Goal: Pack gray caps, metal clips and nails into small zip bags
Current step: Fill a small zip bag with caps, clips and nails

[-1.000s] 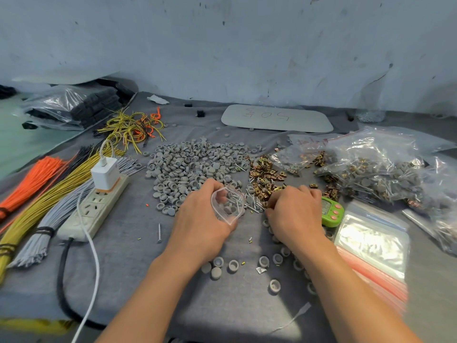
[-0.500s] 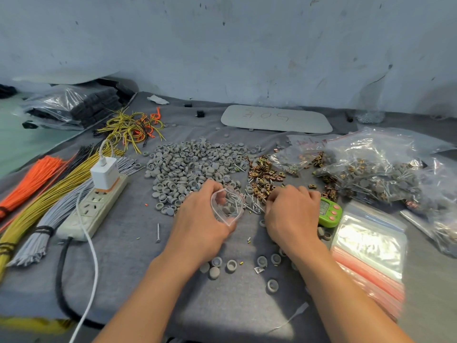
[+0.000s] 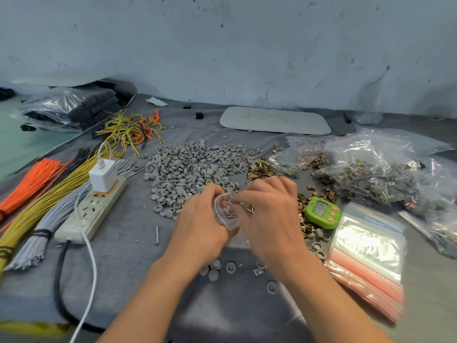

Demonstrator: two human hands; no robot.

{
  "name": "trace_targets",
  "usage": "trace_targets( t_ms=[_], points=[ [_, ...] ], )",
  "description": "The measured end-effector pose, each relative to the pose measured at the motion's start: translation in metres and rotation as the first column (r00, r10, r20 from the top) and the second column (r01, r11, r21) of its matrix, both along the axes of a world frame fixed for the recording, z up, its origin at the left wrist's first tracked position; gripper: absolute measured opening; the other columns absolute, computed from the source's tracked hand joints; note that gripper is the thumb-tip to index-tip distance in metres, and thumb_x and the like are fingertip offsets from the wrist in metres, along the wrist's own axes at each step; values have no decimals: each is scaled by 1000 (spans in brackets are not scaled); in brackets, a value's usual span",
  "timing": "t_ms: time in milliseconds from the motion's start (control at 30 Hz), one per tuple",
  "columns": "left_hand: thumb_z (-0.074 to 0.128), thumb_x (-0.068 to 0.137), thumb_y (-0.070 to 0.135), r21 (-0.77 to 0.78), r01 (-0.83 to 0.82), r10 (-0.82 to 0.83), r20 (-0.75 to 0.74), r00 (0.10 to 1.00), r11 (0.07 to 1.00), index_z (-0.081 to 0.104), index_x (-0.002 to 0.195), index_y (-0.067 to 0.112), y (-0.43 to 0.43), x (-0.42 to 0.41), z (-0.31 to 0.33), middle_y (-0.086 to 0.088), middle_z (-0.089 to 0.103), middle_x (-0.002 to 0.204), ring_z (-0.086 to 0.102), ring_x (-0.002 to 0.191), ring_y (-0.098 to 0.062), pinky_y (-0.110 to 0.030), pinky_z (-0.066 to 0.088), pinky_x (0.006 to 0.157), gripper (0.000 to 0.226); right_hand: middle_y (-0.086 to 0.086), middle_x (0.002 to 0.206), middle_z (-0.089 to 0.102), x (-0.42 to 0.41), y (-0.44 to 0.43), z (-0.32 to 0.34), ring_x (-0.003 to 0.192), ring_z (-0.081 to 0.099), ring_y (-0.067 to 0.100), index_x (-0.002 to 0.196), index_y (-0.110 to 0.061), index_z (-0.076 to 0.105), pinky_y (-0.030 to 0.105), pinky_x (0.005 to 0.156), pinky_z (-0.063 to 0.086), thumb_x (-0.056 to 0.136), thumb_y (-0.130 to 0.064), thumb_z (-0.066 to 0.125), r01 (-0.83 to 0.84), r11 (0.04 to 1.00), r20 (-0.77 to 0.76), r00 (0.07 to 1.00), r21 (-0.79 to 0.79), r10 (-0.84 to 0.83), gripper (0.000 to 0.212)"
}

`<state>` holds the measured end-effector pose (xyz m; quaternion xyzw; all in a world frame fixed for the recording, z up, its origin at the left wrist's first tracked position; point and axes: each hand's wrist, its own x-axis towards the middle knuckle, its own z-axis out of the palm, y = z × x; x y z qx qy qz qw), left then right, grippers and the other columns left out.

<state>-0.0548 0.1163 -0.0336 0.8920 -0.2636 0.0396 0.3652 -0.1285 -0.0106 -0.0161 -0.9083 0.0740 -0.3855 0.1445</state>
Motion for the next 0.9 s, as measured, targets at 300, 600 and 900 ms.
trace_targets(
  t_ms=[300,600,900],
  points=[
    [88,68,44,-35,-30,29,-10,1000,999,49,100,41,7,2,3,23,63,95,53,84,9,-9,35,65,50,-5,102,71,14,-43,-15,110,53,24,95,-32,79,40,100,28,92,-51,66,377,926,-497,799,-25,-339,22],
    [88,70,42,-25,-18,17,-14,1000,1000,50,102,40,6,-1,5,20,64,98,57,88,0,-17,39,68,50,-2,95,71,25,-35,-28,103,61,24,86,-25,75,40,97,33,93,-45,61,466,881,-519,735,-81,-436,26],
    [87,70,40,-5,-8,8,-29,1000,1000,50,98,38,6,-2,4,20,64,98,58,89,-1,-10,35,67,47,-4,95,72,26,-38,-29,103,61,22,91,-28,77,40,98,33,91,-45,64,499,866,-512,736,-32,-443,21]
  ],
)
